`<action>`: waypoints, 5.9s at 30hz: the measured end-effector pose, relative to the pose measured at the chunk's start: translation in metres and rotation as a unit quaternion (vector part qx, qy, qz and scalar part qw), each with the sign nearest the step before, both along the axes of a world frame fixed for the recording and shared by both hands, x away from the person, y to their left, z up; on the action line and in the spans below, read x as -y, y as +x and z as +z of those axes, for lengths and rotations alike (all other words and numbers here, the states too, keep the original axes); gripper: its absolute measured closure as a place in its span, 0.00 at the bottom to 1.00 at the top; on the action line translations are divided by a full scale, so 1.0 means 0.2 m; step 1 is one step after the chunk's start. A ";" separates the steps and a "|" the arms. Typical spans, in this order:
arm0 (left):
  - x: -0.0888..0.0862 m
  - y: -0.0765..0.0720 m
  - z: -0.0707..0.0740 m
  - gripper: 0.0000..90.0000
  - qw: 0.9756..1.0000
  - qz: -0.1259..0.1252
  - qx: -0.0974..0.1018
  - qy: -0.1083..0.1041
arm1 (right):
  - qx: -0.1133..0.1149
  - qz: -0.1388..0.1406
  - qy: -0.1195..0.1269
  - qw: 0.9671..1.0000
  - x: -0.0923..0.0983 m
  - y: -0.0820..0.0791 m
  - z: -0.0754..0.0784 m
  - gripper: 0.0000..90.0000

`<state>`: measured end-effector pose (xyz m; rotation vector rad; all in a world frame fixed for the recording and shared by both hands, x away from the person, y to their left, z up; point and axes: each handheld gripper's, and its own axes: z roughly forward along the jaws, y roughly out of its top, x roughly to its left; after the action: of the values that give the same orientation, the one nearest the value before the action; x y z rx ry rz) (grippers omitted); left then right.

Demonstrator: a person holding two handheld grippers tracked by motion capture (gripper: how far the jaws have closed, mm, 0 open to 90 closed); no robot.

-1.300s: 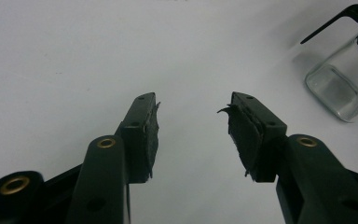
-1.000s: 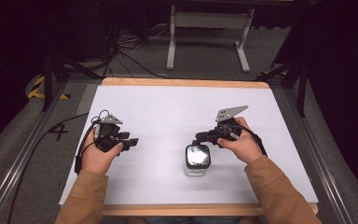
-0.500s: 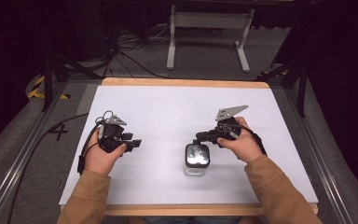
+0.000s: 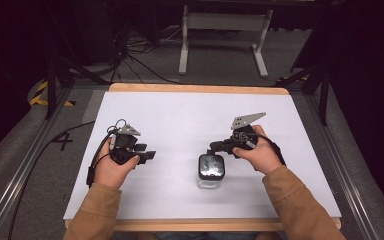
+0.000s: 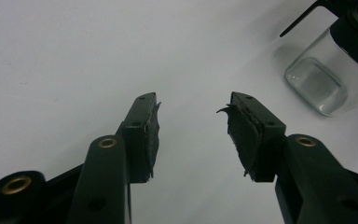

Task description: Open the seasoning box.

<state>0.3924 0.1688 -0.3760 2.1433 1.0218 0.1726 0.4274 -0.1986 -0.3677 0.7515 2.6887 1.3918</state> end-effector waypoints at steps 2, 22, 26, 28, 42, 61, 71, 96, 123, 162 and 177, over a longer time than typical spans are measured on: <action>0.00 0.00 0.00 0.60 1.000 -0.003 -0.001 0.000 | -0.005 0.001 0.003 1.000 0.00 0.00 0.00 0.98; 0.09 -0.04 0.02 0.76 0.998 -0.061 0.000 -0.025 | -0.011 0.004 0.009 1.000 0.00 0.01 -0.01 0.98; 0.15 -0.07 0.03 0.86 0.996 -0.089 0.005 -0.026 | -0.010 0.004 0.009 1.000 0.00 0.01 -0.01 0.98; 0.21 -0.09 0.04 0.90 0.992 -0.116 0.002 -0.039 | -0.011 0.003 0.010 1.000 0.00 0.00 -0.01 0.98; 0.54 -0.19 0.00 0.97 0.976 -0.217 -0.012 -0.017 | -0.005 -0.002 0.009 1.000 0.00 -0.01 -0.01 0.98; 0.57 -0.19 0.00 0.94 0.976 -0.217 -0.002 -0.024 | 0.032 0.019 -0.016 0.999 0.22 -0.28 0.06 1.00; 0.57 -0.19 0.01 0.94 0.977 -0.212 0.004 -0.027 | 0.017 0.065 -0.043 0.997 0.16 -0.40 -0.03 1.00; 0.61 -0.22 0.03 0.94 0.975 -0.211 0.045 -0.041 | 0.041 0.024 0.039 0.998 0.16 -0.33 0.10 1.00; 0.64 -0.24 -0.01 1.00 0.978 -0.198 0.060 -0.040 | 0.051 -0.064 0.059 0.995 0.09 -0.19 0.11 1.00; 0.14 -0.15 0.15 0.72 0.992 -0.064 0.089 -0.058 | 0.104 -0.136 0.025 0.985 0.36 -0.27 0.16 0.50; -0.18 0.00 -0.01 0.56 0.998 0.008 0.058 -0.016 | 0.073 -0.229 -0.045 0.970 0.66 -0.21 0.01 0.31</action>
<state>0.3926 0.2038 -0.3781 2.0713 0.9690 0.2838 0.3858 -0.3313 -0.3651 1.1199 2.2526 1.1500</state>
